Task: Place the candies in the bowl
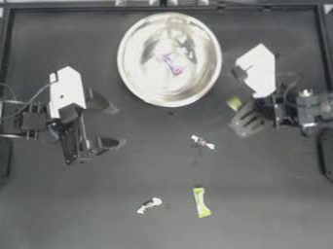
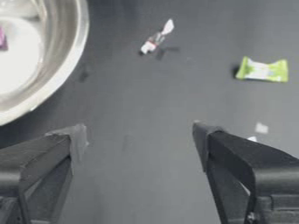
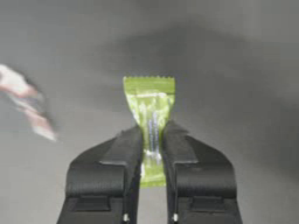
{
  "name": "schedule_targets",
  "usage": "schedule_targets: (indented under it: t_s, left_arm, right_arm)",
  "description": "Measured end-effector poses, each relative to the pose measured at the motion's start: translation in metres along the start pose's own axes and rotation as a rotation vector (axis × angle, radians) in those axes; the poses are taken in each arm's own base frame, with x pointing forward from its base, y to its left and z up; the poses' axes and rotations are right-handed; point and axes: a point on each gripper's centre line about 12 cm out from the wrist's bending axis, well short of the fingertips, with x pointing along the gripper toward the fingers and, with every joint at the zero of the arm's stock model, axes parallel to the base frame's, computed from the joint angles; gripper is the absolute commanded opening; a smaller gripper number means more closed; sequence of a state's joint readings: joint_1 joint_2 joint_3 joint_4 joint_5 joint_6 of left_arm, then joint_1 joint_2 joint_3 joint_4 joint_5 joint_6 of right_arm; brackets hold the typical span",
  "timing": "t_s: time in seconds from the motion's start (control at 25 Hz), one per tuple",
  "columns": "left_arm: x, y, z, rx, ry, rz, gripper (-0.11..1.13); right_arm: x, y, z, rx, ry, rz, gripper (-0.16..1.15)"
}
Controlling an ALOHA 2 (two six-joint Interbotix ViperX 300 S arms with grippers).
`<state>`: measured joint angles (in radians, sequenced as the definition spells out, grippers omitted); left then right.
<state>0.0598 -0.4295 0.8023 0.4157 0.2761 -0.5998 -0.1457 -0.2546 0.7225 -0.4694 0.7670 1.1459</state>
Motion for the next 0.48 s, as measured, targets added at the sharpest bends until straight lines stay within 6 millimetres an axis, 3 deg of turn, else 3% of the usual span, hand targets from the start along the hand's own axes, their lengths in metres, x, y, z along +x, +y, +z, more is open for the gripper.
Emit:
schedule_targets:
  t_s: [0.24, 0.48]
  left_arm:
    - [0.001, 0.0, -0.001, 0.0, 0.002, 0.0, 1.02]
    - [0.001, 0.001, -0.002, 0.0, 0.005, 0.002, 1.02]
  right_arm:
    - [-0.017, 0.003, 0.057, 0.011, -0.162, 0.083, 0.48]
    - [0.008, -0.002, 0.096, 0.045, -0.232, 0.131, 0.48]
